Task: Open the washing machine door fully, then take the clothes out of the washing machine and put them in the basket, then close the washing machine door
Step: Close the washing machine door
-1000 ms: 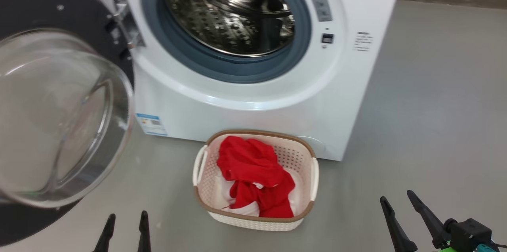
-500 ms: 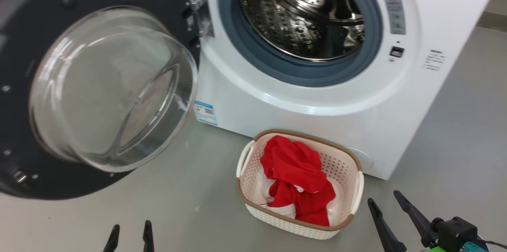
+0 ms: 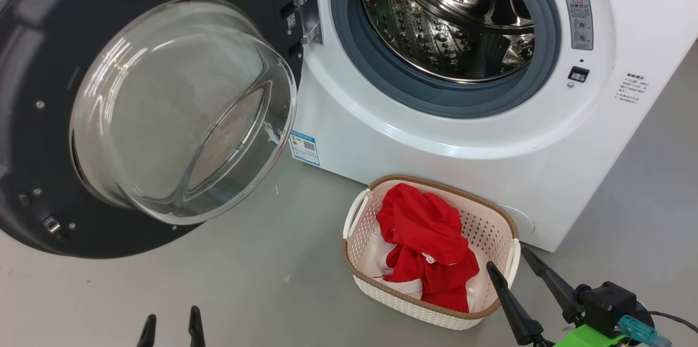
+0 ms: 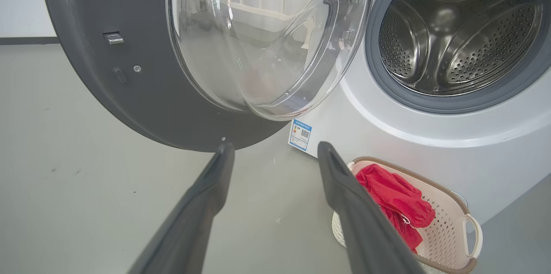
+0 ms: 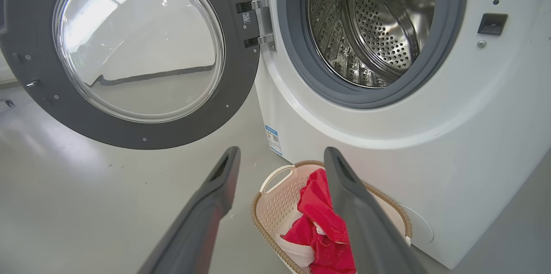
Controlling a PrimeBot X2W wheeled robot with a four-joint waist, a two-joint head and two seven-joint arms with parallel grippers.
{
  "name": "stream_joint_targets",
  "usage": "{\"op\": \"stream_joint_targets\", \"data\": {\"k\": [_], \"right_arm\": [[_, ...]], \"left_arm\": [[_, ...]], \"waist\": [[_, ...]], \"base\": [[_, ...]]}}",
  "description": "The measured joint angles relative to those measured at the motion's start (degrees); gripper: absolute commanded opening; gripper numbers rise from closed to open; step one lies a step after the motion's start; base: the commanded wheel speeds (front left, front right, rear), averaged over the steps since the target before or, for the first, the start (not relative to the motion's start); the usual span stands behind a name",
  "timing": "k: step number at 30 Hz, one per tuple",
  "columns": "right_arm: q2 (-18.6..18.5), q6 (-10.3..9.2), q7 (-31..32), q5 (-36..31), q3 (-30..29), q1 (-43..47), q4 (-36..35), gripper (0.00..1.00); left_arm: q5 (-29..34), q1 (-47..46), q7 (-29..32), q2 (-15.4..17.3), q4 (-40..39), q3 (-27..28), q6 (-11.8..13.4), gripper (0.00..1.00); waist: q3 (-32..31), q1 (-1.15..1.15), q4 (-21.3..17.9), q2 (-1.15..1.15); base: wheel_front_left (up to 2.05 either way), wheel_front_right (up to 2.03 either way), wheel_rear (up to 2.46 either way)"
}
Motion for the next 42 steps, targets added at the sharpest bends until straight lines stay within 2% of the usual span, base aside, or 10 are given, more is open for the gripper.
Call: {"op": "stream_joint_targets", "data": {"k": [2,3,4,6,10,16,21,26,34,42], "right_arm": [[0.0,0.00,0.0,0.0,0.2,0.0,0.1,1.00],[0.0,0.00,0.0,0.0,0.2,0.0,0.1,1.00],[0.0,0.00,0.0,0.0,0.2,0.0,0.1,1.00],[0.0,0.00,0.0,0.1,0.2,0.0,0.1,1.00],[0.1,0.00,0.0,0.1,0.0,0.0,0.1,1.00],[0.3,0.00,0.0,0.1,-0.5,0.1,0.0,1.00],[0.5,0.00,0.0,0.1,-0.7,0.2,-0.1,1.00],[0.5,0.00,0.0,0.1,-0.9,0.2,-0.2,1.00],[0.4,0.00,0.0,0.1,-1.3,0.1,-0.2,1.00],[-0.2,0.00,0.0,0.1,-1.6,0.0,-0.6,1.00]], "left_arm": [[-0.1,0.0,0.0,0.0,-0.6,-0.1,0.0,1.00],[-0.2,0.0,0.0,0.0,-0.9,-0.1,0.0,0.87],[-0.4,0.0,0.0,0.0,-1.3,-0.2,0.0,0.44],[-1.2,0.0,0.0,0.0,-2.3,0.1,-0.3,0.00],[-2.8,-0.7,0.0,0.0,-6.1,2.8,-1.8,0.00],[-1.3,-5.8,0.0,0.2,-12.9,10.5,-6.4,0.00],[-0.5,-12.6,0.0,3.8,-14.8,17.4,-8.7,0.00],[-1.0,-19.7,0.0,7.1,-14.6,21.3,-10.3,0.00],[-7.0,-33.0,-0.1,12.9,-6.0,24.8,-11.8,0.00],[-17.7,-44.7,3.5,18.4,9.9,26.4,-12.2,0.00]], "waist": [[0.0,0.00,0.0,0.00],[0.0,0.00,0.0,0.00],[0.0,0.00,0.0,0.00],[0.1,0.00,0.0,0.00],[0.3,0.00,0.0,0.00],[0.8,0.00,0.3,0.00],[1.6,0.00,0.4,0.00],[2.5,0.00,0.6,0.00],[4.3,0.00,1.0,0.00],[6.0,0.00,1.3,0.00]], "base": [[0.00,0.00,0.00],[0.00,0.00,0.00],[0.00,0.00,0.00],[0.00,0.00,0.00],[0.00,0.00,0.00],[0.00,0.00,0.00],[0.00,0.00,0.00],[0.00,0.00,0.00],[0.00,0.00,0.00],[0.00,0.00,0.00]]}}
